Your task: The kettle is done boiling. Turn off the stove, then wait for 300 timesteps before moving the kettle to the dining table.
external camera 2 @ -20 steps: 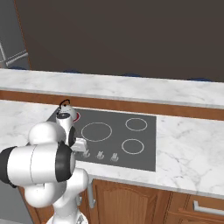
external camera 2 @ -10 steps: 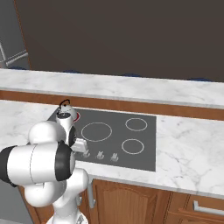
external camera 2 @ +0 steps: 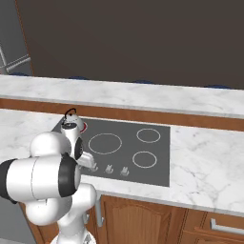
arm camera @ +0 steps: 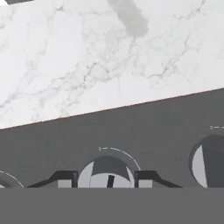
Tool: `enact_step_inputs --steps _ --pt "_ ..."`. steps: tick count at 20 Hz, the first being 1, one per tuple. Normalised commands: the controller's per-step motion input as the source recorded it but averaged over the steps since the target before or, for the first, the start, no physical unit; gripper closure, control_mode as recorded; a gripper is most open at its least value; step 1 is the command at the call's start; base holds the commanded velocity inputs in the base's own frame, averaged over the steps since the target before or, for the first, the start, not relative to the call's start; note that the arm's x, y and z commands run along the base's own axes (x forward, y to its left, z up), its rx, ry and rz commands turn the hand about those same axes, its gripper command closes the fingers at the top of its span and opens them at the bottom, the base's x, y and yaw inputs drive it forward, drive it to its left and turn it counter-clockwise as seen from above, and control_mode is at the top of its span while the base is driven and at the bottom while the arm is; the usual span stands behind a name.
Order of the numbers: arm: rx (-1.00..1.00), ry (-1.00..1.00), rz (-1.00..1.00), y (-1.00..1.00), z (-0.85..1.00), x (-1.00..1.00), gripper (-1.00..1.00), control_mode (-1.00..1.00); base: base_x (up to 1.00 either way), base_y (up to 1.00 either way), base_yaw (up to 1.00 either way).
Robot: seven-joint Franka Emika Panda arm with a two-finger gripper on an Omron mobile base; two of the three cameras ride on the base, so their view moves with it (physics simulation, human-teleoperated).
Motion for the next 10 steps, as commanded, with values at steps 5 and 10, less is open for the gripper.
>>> enact_step_inputs --steps 5,10 --pt "0.04 0.0 -0.24 0.0 -0.06 -0.08 1.0 -1.0 0.0 0.0 0.0" --pt "0.04 0.0 -0.24 0.0 -0.05 -0.06 1.0 -1.0 0.0 0.0 0.0"
